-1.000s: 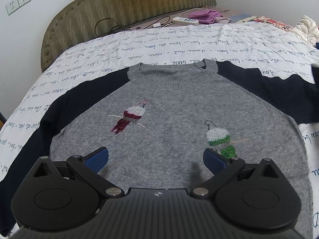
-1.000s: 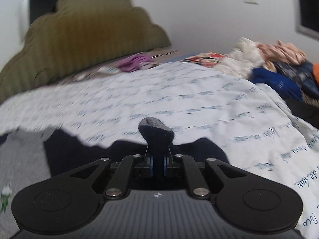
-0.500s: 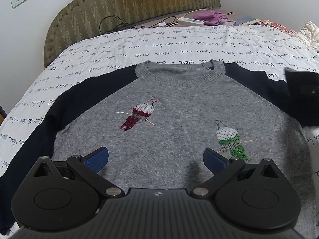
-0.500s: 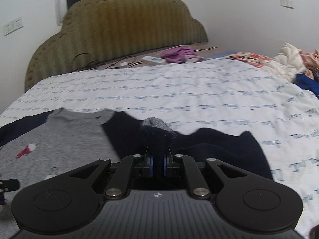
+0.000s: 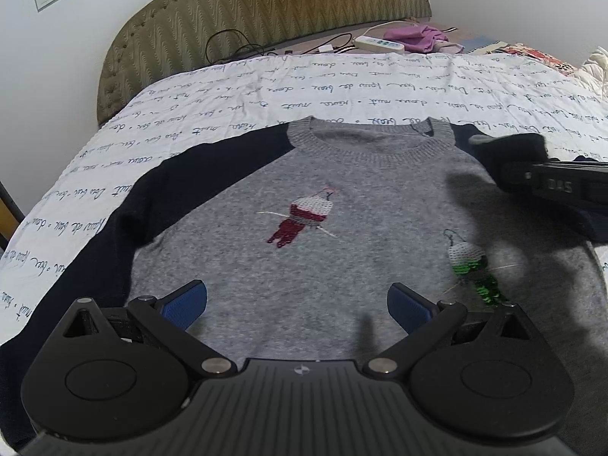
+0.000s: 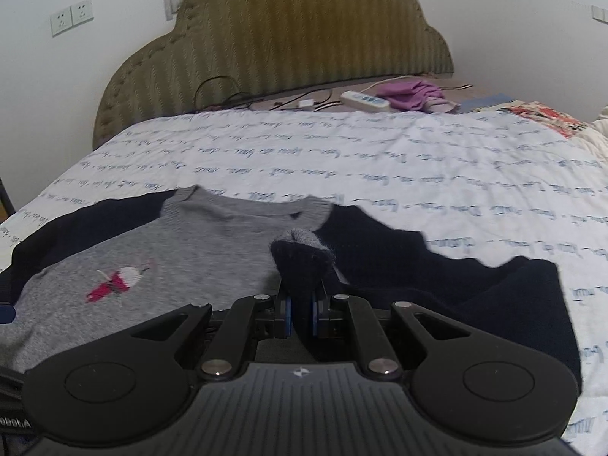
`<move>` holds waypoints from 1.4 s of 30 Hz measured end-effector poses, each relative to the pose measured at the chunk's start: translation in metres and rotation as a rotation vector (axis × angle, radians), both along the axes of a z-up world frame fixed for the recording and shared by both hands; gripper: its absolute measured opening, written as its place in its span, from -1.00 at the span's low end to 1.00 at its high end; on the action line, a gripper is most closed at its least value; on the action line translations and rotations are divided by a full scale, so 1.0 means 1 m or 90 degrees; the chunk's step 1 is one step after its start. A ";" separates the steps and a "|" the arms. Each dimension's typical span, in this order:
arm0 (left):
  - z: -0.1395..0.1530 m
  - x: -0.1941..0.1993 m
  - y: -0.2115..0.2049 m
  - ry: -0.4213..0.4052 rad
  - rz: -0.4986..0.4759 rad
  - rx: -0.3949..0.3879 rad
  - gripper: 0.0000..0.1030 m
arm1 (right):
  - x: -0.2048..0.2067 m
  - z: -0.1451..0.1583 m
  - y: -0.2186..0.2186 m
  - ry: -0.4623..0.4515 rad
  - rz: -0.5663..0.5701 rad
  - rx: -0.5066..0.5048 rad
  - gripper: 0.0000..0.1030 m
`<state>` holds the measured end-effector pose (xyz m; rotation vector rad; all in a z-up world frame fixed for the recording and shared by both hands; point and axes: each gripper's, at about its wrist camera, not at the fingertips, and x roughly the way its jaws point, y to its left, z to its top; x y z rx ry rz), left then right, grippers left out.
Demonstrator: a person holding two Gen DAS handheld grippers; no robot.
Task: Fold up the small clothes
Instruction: 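Lay the navy sleeve across the sweater body toward the other sleeve with the right gripper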
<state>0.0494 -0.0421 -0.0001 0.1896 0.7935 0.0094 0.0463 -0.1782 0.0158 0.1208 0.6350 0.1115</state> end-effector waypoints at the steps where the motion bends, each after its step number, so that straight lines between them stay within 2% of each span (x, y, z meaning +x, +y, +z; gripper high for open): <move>1: 0.000 0.000 0.002 0.000 0.000 0.000 0.99 | 0.002 -0.001 0.004 0.003 0.004 0.002 -0.82; 13: 0.002 -0.004 0.024 -0.013 -0.008 -0.004 0.99 | 0.028 -0.010 0.046 0.023 0.007 0.006 -0.81; 20: 0.008 -0.013 0.032 -0.032 -0.021 0.011 0.99 | 0.048 -0.003 0.075 0.022 0.030 0.043 -0.81; 30: 0.009 -0.017 0.065 -0.030 0.023 0.005 0.99 | 0.070 0.005 0.140 0.018 0.096 0.047 -0.81; 42: 0.015 -0.028 0.087 -0.034 0.052 -0.014 0.99 | 0.087 -0.010 0.164 0.053 0.098 0.095 -0.81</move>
